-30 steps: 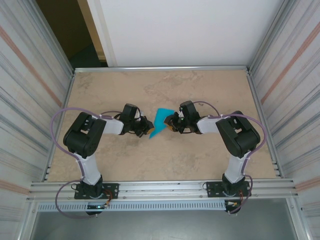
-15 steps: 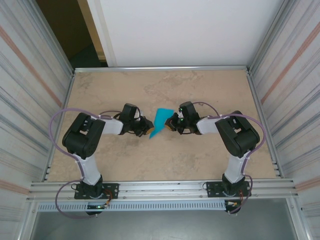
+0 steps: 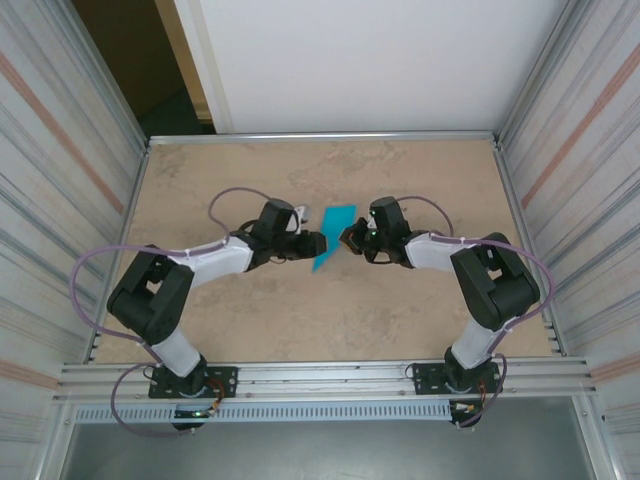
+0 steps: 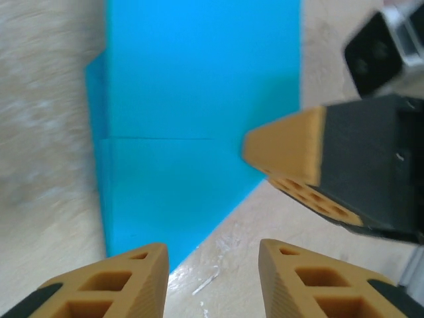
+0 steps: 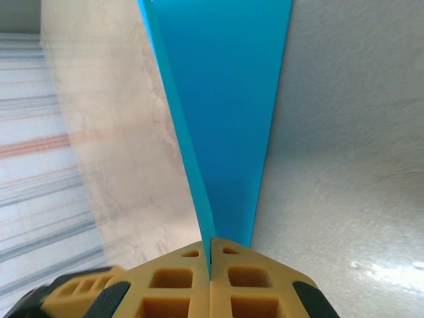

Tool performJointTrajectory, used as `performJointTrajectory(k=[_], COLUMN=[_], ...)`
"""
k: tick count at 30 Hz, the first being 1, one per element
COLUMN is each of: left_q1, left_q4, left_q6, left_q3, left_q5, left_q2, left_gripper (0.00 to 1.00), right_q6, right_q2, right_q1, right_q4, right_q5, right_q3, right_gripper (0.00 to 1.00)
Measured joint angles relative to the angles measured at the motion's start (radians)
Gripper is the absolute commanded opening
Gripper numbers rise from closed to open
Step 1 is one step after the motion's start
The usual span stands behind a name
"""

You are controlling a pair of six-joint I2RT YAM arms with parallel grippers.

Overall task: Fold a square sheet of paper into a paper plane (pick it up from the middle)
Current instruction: Fold the wing for the fifth time at the center of the table.

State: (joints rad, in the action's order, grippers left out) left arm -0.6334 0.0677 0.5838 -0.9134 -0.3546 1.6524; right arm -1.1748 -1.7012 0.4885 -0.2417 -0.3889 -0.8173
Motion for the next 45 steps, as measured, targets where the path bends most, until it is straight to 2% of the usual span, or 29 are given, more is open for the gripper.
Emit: performJointTrajectory(k=[5, 16, 30, 40, 45], left_q1=[-0.087, -0.097, -0.101, -0.102, -0.102], left_q4=[-0.016, 0.02, 0.095, 0.109, 0.109], left_q6=[-0.209, -0.5, -0.697, -0.753, -0.765], left_q3=[-0.016, -0.016, -0.016, -0.02, -0.023], left_q5=[0.088, 0.139, 0.114, 0.113, 0.113], left_q2=[0.001, 0.032, 0.122, 0.156, 0.167], left_gripper=[0.49, 0.52, 0.47, 0.43, 0.37], right_q6=[-0.027, -0.075, -0.083, -0.083, -0.083], right_q2=[0.002, 0.054, 0.052, 0.039, 0.027], right_q1=[-0.017, -0.051, -0.051, -0.05, -0.05], right_q4=[0.018, 0.062, 0.118, 0.128, 0.138], right_q5=[-0.002, -0.031, -0.063, -0.084, -0.088], right_q3=[0.018, 0.024, 0.004, -0.01, -0.021], right_gripper=[0.03, 0.04, 0.06, 0.11, 0.12])
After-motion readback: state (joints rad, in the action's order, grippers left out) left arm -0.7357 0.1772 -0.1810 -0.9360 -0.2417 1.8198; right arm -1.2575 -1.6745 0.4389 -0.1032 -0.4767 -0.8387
